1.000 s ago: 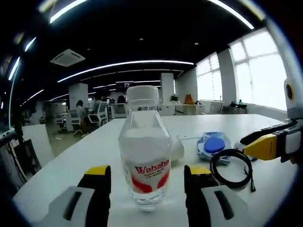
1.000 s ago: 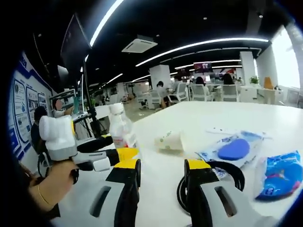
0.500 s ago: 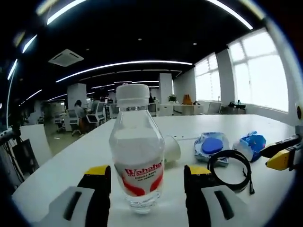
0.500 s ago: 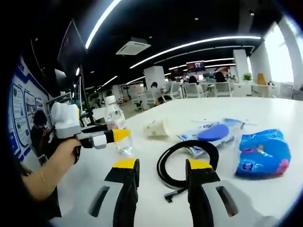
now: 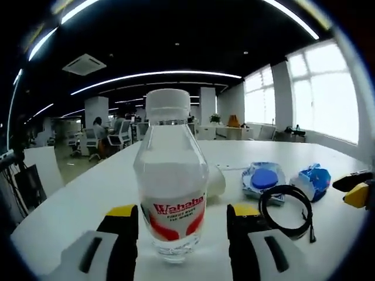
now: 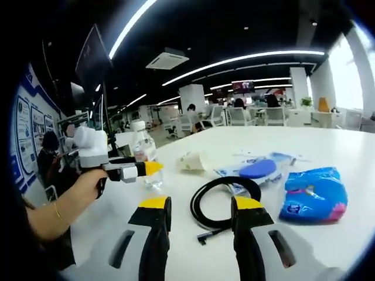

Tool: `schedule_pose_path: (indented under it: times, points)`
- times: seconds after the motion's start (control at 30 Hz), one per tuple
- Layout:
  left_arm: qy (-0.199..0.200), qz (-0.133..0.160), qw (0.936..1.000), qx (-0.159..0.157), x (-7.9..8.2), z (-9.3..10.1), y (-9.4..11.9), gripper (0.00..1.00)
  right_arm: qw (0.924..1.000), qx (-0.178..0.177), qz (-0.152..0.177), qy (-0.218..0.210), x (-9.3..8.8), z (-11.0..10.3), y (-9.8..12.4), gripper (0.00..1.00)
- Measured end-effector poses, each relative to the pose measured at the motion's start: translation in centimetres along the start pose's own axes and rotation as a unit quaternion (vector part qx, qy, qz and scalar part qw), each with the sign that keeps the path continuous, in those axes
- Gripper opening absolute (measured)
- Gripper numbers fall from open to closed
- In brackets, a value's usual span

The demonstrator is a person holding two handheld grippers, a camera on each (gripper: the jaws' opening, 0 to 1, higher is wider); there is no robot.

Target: Arrange the tabletop items into an orderly group along one side of the table until the central work area is clear of visible clutter.

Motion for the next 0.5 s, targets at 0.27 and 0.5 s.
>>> schedule_pose_path:
  times: [0.27,0.5]
  points:
    - [0.005,0.002,0.9993,0.036,0.1,0.1,-0.6,0.52,0.9993,-0.026,0.006,0.026,0.0,0.3,0.6,0.37]
    - [0.013,0.002,0.9992,0.039,-0.1,0.4,-0.6,0.51,0.9990,-0.030,0.019,0.026,0.0,0.5,1.9,0.38]
Point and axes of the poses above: the point that each gripper's makers call its tool centre point, and the gripper's own axes: y roughly backward along the fingers, z roughly to its right, x roughly out of its top, the point moved 8 cm from there along y, roughly backward along the fingers, and after that the axes turned 2 degrees about z, right-handed, at the moved point
